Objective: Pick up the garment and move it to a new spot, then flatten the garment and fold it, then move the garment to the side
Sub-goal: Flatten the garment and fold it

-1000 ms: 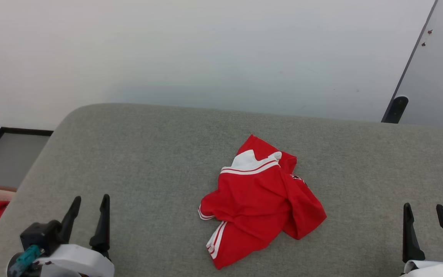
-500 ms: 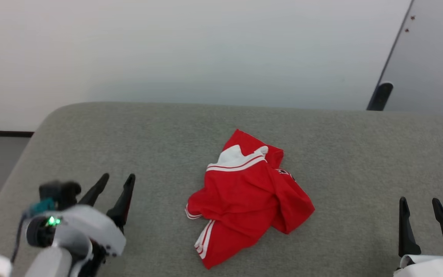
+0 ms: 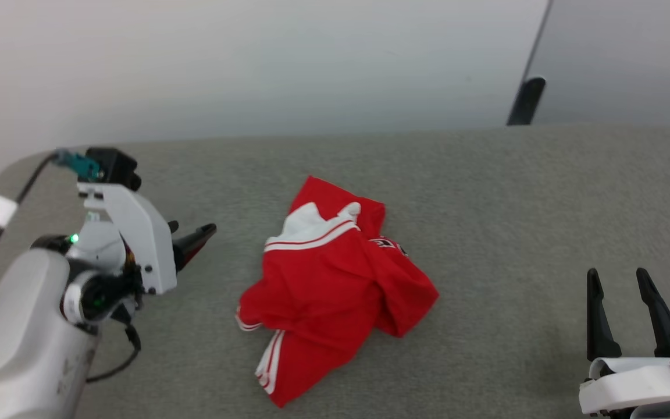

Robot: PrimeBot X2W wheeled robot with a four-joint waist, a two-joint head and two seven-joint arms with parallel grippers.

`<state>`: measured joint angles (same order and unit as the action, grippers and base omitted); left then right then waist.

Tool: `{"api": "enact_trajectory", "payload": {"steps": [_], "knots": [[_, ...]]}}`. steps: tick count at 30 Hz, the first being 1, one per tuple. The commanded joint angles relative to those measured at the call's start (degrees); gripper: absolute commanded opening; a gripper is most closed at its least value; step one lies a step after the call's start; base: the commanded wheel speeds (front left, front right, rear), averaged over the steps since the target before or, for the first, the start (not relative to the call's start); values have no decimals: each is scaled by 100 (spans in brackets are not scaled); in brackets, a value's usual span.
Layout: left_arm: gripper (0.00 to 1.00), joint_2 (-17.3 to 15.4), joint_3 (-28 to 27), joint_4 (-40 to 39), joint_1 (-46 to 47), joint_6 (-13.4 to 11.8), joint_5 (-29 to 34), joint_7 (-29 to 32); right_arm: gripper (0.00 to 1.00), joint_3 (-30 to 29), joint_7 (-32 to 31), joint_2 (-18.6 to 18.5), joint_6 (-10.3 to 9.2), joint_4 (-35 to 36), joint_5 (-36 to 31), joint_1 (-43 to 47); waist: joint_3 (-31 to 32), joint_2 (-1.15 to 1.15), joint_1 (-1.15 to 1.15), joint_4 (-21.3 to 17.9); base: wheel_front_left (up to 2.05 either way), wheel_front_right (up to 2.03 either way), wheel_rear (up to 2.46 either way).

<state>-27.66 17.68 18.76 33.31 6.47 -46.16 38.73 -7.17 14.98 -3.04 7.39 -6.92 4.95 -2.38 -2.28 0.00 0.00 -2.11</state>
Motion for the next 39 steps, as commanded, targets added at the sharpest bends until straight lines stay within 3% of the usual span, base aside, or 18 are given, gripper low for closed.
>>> {"api": "enact_trajectory", "payload": {"steps": [1,11,19,27,28,29,30,31,39], "knots": [[100,28,24,148,239,-135,-123,370,100,47,30,10,20,-27,52,-104,-317,0,0,-381,0,0,0],[100,-3,255,536,854,-680,-206,1700,100,146,30,20,20,-42,227,-289,-708,0,0,-842,0,0,0],[100,65,383,804,929,-1044,-213,2206,100,147,30,19,20,-23,307,-365,-879,0,0,-1014,0,0,0],[100,131,530,877,871,-1053,-199,2334,100,148,30,20,20,-34,355,-420,-953,0,0,-1012,0,0,0],[97,152,520,903,869,-1052,-228,2336,100,152,30,20,20,-42,360,-435,-959,0,0,-1005,0,0,0],[63,160,537,919,880,-1021,-239,2353,100,158,30,20,20,-47,363,-438,-964,0,0,-999,0,0,0],[37,166,554,926,904,-992,-237,2344,100,161,30,20,20,-53,363,-436,-966,0,0,-991,0,0,0],[0,179,539,950,931,-996,-257,2326,100,160,30,20,20,-60,359,-440,-963,0,0,-983,0,0,0],[0,210,547,819,1124,-785,-278,2185,100,102,30,19,20,-79,315,-396,-833,0,0,-891,0,0,0]]}}
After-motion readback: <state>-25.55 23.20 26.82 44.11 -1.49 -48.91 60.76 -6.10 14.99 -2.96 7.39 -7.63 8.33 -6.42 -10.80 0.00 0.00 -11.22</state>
